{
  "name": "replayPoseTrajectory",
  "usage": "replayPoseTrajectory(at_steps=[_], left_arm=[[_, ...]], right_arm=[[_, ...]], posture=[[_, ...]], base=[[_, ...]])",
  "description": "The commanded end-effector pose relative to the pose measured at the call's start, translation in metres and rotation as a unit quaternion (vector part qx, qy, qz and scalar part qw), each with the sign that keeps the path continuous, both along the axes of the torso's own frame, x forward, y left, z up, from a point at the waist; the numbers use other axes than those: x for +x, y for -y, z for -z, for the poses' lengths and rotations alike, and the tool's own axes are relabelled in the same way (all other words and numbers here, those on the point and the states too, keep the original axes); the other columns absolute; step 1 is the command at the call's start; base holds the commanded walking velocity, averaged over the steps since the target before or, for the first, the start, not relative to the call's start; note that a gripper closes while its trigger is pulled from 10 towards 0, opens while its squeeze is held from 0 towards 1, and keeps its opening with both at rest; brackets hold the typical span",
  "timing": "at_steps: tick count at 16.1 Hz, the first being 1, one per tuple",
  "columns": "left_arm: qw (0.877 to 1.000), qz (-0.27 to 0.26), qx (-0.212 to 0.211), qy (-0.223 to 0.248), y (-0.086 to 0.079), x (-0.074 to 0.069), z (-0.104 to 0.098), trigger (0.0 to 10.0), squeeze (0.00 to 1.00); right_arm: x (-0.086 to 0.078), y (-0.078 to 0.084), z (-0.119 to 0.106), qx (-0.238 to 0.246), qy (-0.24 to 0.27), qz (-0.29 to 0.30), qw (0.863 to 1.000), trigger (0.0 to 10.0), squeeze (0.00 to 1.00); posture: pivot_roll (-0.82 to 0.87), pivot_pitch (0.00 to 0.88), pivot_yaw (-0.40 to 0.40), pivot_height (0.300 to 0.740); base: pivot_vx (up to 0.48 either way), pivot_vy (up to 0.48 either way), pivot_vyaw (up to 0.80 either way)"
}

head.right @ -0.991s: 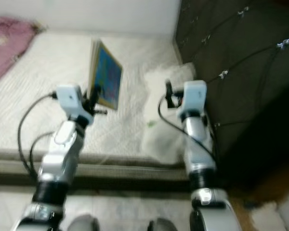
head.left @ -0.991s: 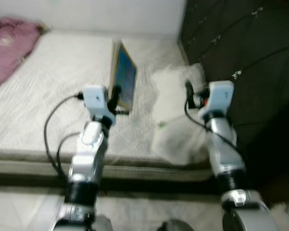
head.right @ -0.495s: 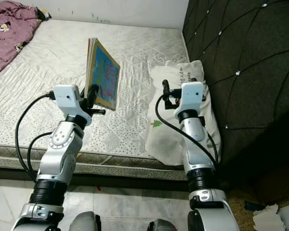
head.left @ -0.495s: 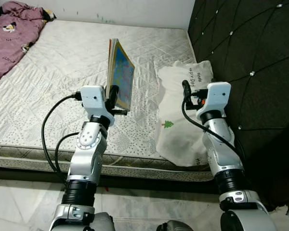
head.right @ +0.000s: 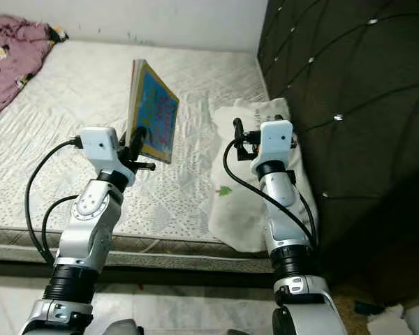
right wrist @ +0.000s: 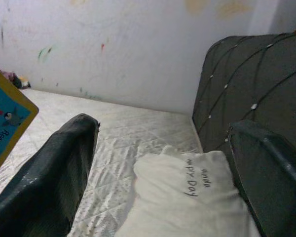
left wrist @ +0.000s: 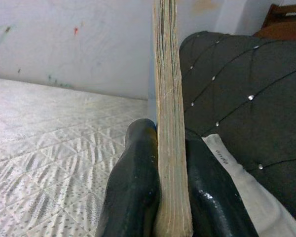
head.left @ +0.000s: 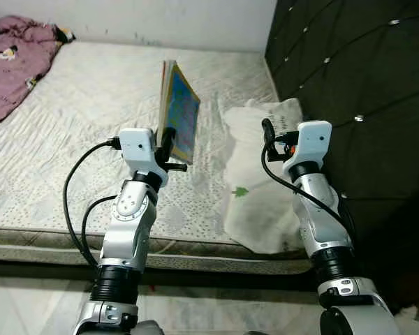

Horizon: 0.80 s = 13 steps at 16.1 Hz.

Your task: Clean up the room

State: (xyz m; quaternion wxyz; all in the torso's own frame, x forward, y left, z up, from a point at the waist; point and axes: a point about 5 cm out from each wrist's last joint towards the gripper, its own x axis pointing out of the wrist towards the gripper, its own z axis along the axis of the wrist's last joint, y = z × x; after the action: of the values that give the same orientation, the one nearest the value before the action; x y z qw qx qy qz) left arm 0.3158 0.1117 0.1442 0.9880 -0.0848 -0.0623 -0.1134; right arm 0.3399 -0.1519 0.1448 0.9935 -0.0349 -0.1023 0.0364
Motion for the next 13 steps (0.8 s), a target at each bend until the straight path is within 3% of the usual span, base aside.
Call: replayPoseTrajectory(at_steps=[1, 7, 13], left_arm=[[1.0, 0.001, -0.003, 0.031, -0.0009, 0.0007, -0.0134, 10.0, 0.0], [1.0, 0.001, -0.002, 0.028, -0.0012, 0.0008, -0.0128, 10.0, 0.0], [1.0, -0.013, -0.013, 0.019, -0.0018, 0.0028, -0.0124, 10.0, 0.0]], right_arm=[[0.0001, 0.0005, -0.0027, 0.0, 0.007, -0.002, 1.0, 10.0, 0.0], [-0.0001, 0.0022, -0.0017, -0.002, 0.006, 0.0, 1.0, 10.0, 0.0], [-0.0004, 0.0035, 0.0001, -0.004, 0.004, 0.0, 1.0, 10.0, 0.0]], posture=[[-0.01, 0.0, -0.024, 0.74], [-0.01, 0.0, -0.023, 0.74], [-0.01, 0.0, -0.023, 0.74]], base=[[0.382, 0.0, 0.0], [0.348, 0.0, 0.0], [0.0, 0.0, 0.0]])
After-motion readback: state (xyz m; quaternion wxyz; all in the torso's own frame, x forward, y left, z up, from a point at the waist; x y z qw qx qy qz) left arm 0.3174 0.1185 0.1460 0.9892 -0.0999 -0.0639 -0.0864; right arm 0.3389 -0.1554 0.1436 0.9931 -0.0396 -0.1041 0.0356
